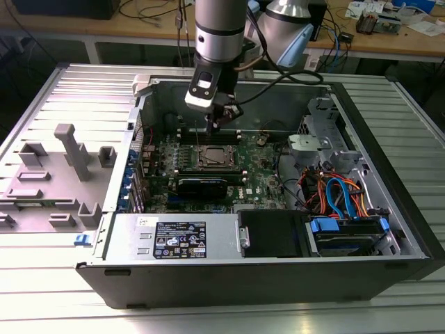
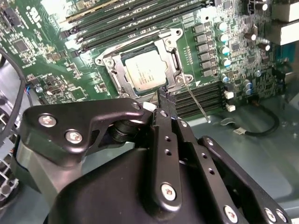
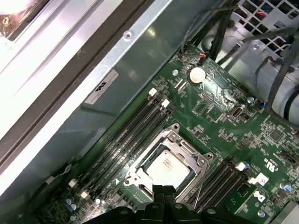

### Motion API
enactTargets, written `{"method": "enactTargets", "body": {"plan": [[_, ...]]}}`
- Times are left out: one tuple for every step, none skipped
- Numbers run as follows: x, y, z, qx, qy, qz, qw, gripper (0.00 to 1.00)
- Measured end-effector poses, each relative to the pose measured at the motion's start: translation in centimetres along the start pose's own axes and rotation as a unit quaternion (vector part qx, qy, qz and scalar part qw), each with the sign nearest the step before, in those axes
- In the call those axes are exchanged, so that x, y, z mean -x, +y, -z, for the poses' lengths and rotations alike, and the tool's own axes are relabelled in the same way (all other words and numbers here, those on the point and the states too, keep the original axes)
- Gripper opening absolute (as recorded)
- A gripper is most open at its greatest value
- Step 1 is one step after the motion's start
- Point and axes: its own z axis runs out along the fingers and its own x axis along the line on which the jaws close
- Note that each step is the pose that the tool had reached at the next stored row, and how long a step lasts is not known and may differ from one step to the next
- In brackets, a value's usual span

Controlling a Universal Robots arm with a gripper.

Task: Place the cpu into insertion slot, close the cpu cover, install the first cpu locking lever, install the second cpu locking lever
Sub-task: 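Install the first cpu locking lever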

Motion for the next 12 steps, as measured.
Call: {"method": "enactTargets", "body": {"plan": [[0.00, -0.01, -0.01, -0.0002, 0.0000, 0.006, 0.99998, 0.11], [-0.02, -0.03, -0.02, -0.0003, 0.0002, 0.010, 0.99995, 0.11], [-0.03, -0.04, -0.02, -0.0003, 0.0002, 0.013, 0.99991, 0.11], [-0.05, -0.05, -0.02, -0.0004, 0.0003, 0.015, 0.99988, 0.11], [-0.06, -0.07, -0.03, -0.0004, 0.0004, 0.018, 0.99984, 0.11], [-0.07, -0.07, -0.03, -0.0005, 0.0004, 0.019, 0.99981, 0.11], [-0.08, -0.09, -0.03, -0.0006, 0.0004, 0.022, 0.99976, 0.11], [-0.08, -0.09, -0.03, -0.0006, 0.0004, 0.023, 0.99974, 0.11], [-0.09, -0.10, -0.03, -0.0007, 0.0004, 0.024, 0.99971, 0.11], [-0.12, -0.13, -0.03, -0.0007, 0.0004, 0.026, 0.99966, 0.11], [-0.13, -0.14, -0.03, -0.0008, 0.0004, 0.027, 0.99963, 0.11], [-0.14, -0.15, -0.03, -0.0008, 0.0004, 0.028, 0.99960, 0.11]]}}
